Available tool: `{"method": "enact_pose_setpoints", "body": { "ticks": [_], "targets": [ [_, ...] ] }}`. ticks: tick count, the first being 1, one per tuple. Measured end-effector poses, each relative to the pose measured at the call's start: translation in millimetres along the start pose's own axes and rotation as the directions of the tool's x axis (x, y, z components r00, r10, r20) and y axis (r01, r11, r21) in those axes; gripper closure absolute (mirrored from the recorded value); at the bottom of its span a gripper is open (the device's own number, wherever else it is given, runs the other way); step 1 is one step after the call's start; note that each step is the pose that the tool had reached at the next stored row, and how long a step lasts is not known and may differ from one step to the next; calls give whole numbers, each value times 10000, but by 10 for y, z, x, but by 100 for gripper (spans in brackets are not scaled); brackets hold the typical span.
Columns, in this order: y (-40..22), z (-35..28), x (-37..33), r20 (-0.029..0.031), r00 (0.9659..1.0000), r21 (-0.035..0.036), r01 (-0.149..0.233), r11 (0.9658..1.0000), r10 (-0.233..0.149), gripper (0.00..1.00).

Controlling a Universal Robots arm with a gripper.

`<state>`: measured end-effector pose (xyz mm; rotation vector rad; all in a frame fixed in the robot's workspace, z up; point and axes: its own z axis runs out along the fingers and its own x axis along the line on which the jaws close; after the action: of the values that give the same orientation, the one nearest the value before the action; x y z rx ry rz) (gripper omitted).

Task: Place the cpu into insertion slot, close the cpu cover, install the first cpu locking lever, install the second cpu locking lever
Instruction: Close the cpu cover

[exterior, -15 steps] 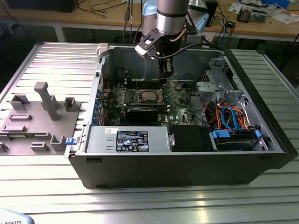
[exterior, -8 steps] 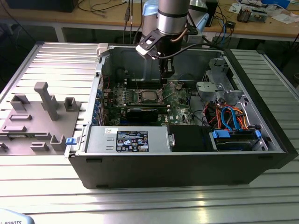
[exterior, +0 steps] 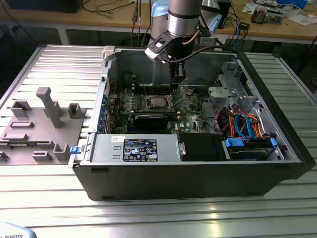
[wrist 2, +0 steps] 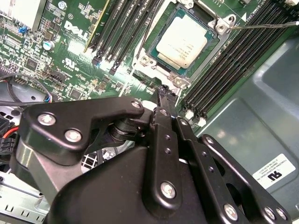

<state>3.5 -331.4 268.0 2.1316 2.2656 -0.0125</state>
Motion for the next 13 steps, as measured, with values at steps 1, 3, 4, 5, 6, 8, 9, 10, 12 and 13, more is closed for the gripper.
{"method": "enact_pose_setpoints", "body": {
  "ticks": [1, 3, 4, 5, 6, 8, 9, 10, 12, 13],
  "targets": [
    [3, 0, 0, 0, 10000, 1, 0, 10000, 0, 89],
    [4, 1, 0, 0, 10000, 0, 0, 10000, 0, 89],
    [4, 1, 0, 0, 10000, 0, 0, 10000, 0, 89],
    [7, 1, 0, 0, 10000, 0, 1, 10000, -1, 89],
    [8, 1, 0, 0, 10000, 0, 0, 10000, 0, 89],
    [18, 1, -1, 0, 10000, 0, 1, 10000, -1, 89],
    [23, 1, -1, 0, 10000, 1, 0, 10000, 0, 89],
    [27, 2, -2, 0, 10000, 1, 1, 10000, -1, 89],
    [43, 3, -2, 0, 10000, 0, 0, 10000, 0, 89],
    [58, 4, -3, 0, 10000, 0, 1, 10000, -1, 89]
  ]
}}
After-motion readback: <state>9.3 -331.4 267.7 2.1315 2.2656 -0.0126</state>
